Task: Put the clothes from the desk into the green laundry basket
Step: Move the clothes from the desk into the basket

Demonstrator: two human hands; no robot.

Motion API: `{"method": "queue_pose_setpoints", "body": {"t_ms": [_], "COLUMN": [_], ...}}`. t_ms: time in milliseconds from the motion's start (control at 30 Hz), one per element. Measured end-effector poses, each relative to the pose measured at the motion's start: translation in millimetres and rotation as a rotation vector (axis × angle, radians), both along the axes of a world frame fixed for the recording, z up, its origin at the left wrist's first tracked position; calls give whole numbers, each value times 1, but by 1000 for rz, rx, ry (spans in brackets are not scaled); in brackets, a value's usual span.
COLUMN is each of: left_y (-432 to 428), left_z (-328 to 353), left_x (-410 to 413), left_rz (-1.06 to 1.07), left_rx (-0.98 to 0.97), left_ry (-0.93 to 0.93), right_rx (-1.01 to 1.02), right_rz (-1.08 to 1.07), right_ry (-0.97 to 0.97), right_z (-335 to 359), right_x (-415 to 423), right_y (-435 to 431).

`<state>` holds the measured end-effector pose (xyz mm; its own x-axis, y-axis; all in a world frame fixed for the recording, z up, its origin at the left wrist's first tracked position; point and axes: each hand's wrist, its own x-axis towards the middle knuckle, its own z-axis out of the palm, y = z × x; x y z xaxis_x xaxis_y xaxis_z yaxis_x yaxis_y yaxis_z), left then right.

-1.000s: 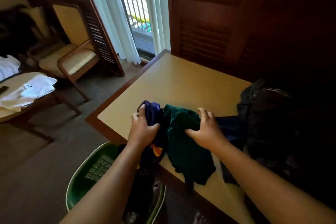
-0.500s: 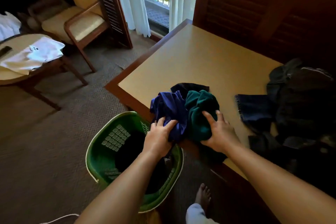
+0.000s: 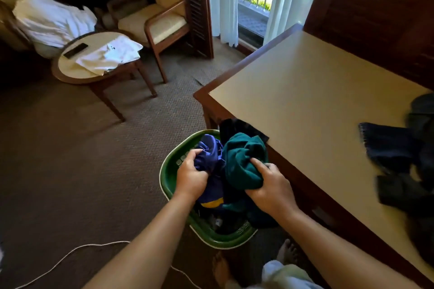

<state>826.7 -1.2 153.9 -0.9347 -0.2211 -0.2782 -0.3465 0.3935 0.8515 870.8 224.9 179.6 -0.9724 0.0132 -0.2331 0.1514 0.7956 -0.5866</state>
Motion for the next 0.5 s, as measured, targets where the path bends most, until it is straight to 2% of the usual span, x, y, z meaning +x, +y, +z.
{"method": "queue_pose_setpoints", "body": {"t_ms": [200,400,500], "left_y": [-38,-41,-38], "left_z": [-9,0,-2], "left_x": [16,31,36], "left_rz": [103,74,24], "left_rx": [-35,40,37], "left_ry": [35,22,-15], "right_rx": [41,2,-22], "right_rz": [22,181,214], "right_ry": [-76,-410,-419], "right_z": [-11,-19,-16], "right_x": [1,-12,-9], "right_y": [-23,-13,-16]}}
